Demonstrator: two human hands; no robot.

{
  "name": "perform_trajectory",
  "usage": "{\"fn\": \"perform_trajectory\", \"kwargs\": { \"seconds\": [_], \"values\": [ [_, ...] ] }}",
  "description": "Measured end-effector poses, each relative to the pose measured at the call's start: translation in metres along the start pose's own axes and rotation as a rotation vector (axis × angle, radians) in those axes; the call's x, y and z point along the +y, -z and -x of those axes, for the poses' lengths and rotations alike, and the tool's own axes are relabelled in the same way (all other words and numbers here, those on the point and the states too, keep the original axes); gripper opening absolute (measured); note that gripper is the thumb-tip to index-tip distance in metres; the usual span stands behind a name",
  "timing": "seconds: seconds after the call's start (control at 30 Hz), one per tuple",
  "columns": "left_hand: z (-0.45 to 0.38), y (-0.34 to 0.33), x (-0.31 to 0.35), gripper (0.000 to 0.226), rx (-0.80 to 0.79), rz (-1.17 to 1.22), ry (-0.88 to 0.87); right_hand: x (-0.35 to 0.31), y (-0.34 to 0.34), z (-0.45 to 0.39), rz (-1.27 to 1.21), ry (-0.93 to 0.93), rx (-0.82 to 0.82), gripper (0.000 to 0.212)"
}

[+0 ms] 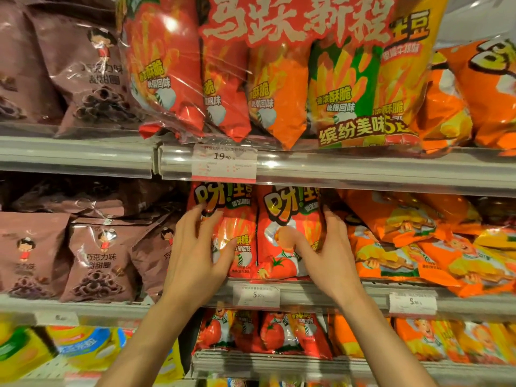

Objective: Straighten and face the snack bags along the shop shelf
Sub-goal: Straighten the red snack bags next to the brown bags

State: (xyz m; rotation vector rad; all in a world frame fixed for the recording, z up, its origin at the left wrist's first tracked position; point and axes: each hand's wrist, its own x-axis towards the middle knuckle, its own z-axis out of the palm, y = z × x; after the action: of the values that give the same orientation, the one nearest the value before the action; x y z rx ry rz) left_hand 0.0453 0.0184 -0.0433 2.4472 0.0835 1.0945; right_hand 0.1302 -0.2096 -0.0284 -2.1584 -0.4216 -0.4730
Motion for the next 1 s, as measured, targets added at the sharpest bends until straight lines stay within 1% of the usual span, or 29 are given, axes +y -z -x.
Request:
{"fn": "perform_trajectory", "kwargs": {
  "seconds": [0.07,0.1,0.2,0.27,0.33,0.37,0.47,0.53,0.63,0.8,0.9,0.97,1.0],
  "values": [
    [0.007,0.004,0.004,0.046,0.02,0.055,-0.074,0.002,0.008,0.013,-0.041,0.019,0.046,0.066],
    [0.011,0.006,0.006,0.041,0.002,0.103,-0.085,0.003,0.012,0.021,-0.072,0.019,0.057,0.059],
    [0.031,0.008,0.014,0.035,-0.107,0.319,0.021,0.008,0.024,0.049,-0.209,-0.06,0.003,0.044],
    [0.045,0.004,0.02,0.031,-0.178,0.468,0.093,0.014,0.03,0.067,-0.278,-0.128,-0.057,0.029],
    [0.061,-0.004,0.025,0.026,-0.225,0.564,0.16,0.027,0.034,0.084,-0.313,-0.185,-0.087,0.015],
    [0.068,-0.009,0.028,0.023,-0.243,0.595,0.197,0.034,0.036,0.092,-0.321,-0.213,-0.104,0.012],
    [0.091,-0.026,0.035,0.021,-0.274,0.678,0.311,0.061,0.045,0.114,-0.318,-0.308,-0.158,0.011],
    [0.103,-0.039,0.044,0.02,-0.277,0.717,0.375,0.081,0.056,0.126,-0.303,-0.359,-0.154,0.012],
    [0.118,-0.055,0.06,0.017,-0.292,0.749,0.425,0.108,0.078,0.135,-0.284,-0.386,-0.134,0.013],
    [0.122,-0.079,0.1,0.017,-0.278,0.741,0.462,0.146,0.114,0.128,-0.321,-0.392,-0.096,0.011],
    [0.121,-0.096,0.13,0.026,-0.234,0.748,0.471,0.165,0.135,0.115,-0.374,-0.347,-0.1,0.018],
    [0.122,-0.109,0.154,0.025,-0.203,0.756,0.472,0.179,0.151,0.106,-0.436,-0.362,-0.095,0.015],
    [0.122,-0.115,0.166,0.024,-0.189,0.764,0.483,0.187,0.159,0.101,-0.427,-0.36,-0.107,0.014]
  ]
}}
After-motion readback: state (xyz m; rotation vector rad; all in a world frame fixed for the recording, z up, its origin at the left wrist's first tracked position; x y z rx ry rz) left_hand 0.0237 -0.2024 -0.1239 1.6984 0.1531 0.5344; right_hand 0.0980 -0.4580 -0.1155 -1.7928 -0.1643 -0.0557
